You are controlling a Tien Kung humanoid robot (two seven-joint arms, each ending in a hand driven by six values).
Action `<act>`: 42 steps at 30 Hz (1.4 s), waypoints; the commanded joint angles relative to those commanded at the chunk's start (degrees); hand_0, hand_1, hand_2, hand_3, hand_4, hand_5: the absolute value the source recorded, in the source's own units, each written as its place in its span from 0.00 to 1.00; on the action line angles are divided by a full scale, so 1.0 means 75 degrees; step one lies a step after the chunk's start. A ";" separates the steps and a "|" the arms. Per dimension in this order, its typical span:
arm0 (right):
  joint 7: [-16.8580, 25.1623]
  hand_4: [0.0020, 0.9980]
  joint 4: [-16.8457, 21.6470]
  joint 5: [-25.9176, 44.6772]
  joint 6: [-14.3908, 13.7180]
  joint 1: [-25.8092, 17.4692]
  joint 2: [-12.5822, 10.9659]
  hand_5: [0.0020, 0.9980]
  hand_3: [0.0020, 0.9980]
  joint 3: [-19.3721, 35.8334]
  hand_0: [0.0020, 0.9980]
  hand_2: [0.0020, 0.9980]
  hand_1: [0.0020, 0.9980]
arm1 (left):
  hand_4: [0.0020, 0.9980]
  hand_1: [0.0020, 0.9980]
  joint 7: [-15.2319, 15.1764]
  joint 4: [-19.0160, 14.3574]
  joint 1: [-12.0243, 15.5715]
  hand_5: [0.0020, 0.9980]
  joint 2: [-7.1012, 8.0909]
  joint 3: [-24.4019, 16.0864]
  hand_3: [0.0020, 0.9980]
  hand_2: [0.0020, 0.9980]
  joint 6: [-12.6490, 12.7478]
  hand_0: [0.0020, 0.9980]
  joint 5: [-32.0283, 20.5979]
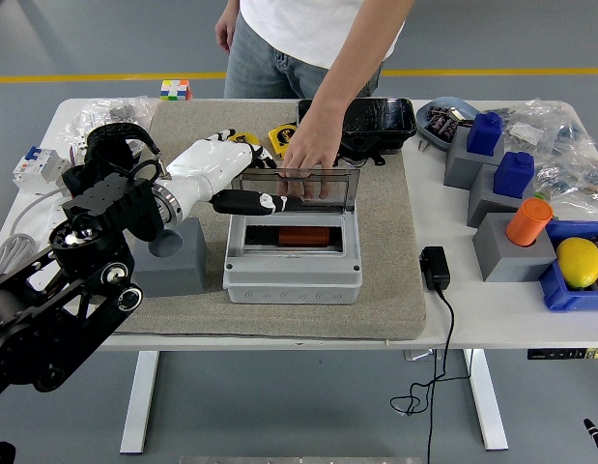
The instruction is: Fetch the battery,place it into the box,close the lid of the box
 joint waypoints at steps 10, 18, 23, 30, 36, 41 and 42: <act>0.0007 1.00 0.0000 -0.0020 -0.0045 0.0007 -0.0047 1.00 0.89 0.0114 0.90 0.85 0.89 | 1.00 0.80 0.0503 -0.0665 0.0018 1.00 0.0557 0.0364 0.77 0.76 -0.0759 0.98 -0.1222; 0.0012 1.00 0.0000 -0.0019 -0.0072 0.0031 -0.0079 1.00 0.89 0.0160 0.89 0.85 0.89 | 1.00 0.82 0.0457 -0.1158 -0.0295 1.00 0.1283 0.0985 0.78 0.77 -0.0875 1.00 -0.2056; 0.0014 1.00 0.0000 -0.0006 -0.0081 0.0041 -0.0091 1.00 0.89 0.0160 0.89 0.85 0.89 | 1.00 0.82 0.0446 -0.1242 -0.0487 1.00 0.1550 0.1368 0.78 0.77 -0.0905 1.00 -0.2245; 0.0007 1.00 0.0000 -0.0018 -0.0096 0.0066 -0.0103 1.00 0.89 0.0219 0.89 0.85 0.89 | 1.00 0.82 0.0480 -0.1099 -0.0429 1.00 0.1570 0.1736 0.78 0.77 -0.1025 1.00 -0.2345; 0.0001 1.00 0.0000 -0.0033 -0.0103 0.0075 -0.0098 1.00 0.89 0.0242 0.89 0.85 0.89 | 1.00 0.82 0.0067 -0.1188 -0.0384 1.00 0.1417 0.1260 0.78 0.77 -0.0505 0.98 -0.1891; 0.0012 1.00 0.0000 -0.0020 -0.0106 0.0088 -0.0068 1.00 0.89 0.0230 0.89 0.85 0.89 | 1.00 0.82 -0.0333 -0.1171 -0.0227 1.00 0.1208 0.0728 0.78 0.77 -0.0210 0.98 -0.1657; 0.0011 1.00 0.0000 -0.0039 -0.0106 0.0089 -0.0061 1.00 0.88 0.0248 0.89 0.85 0.89 | 1.00 0.82 -0.0441 -0.1148 -0.0141 1.00 0.1115 0.0554 0.77 0.77 -0.0143 0.92 -0.1640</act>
